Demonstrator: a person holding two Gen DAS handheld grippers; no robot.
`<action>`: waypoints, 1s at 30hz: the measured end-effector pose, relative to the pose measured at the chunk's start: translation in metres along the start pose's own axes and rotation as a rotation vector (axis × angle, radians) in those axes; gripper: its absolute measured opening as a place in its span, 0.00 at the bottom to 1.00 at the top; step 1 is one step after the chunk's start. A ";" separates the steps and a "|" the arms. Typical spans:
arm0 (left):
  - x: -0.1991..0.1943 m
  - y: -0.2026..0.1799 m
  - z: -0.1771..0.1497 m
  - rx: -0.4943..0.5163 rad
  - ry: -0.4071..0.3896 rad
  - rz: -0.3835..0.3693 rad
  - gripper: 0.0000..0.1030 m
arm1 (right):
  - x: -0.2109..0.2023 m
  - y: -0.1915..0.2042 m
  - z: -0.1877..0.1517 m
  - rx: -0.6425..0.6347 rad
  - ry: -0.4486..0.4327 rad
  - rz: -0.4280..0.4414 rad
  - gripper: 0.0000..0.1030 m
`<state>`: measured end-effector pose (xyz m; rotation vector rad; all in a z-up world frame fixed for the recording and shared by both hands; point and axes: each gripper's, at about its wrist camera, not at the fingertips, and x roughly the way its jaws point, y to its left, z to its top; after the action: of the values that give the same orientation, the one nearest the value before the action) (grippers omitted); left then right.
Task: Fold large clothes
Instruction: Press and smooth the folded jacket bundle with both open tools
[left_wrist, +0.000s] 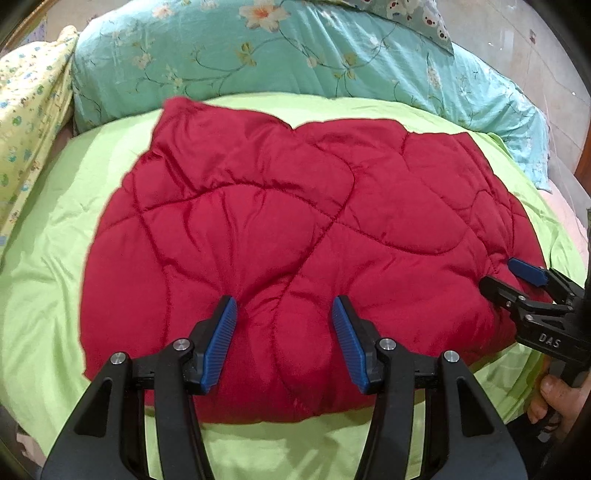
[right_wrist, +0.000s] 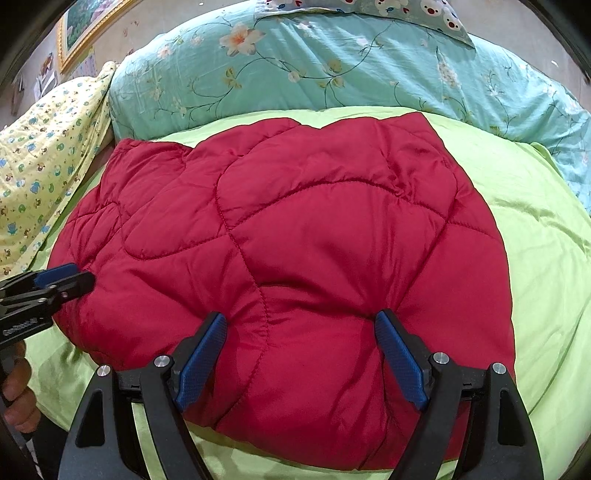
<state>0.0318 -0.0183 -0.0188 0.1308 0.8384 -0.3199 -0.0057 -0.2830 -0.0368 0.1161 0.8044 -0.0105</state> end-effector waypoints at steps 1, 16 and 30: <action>-0.004 0.001 0.001 0.001 -0.007 0.017 0.52 | 0.000 0.000 0.000 0.000 0.000 0.000 0.81; 0.017 0.034 0.035 -0.043 0.030 0.128 0.59 | -0.017 0.012 0.049 -0.038 -0.024 0.003 0.83; 0.053 0.012 0.049 0.048 0.070 0.244 0.69 | 0.048 -0.027 0.061 0.036 0.041 -0.007 0.86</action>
<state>0.1035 -0.0307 -0.0260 0.2878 0.8737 -0.1061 0.0702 -0.3145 -0.0322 0.1484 0.8457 -0.0292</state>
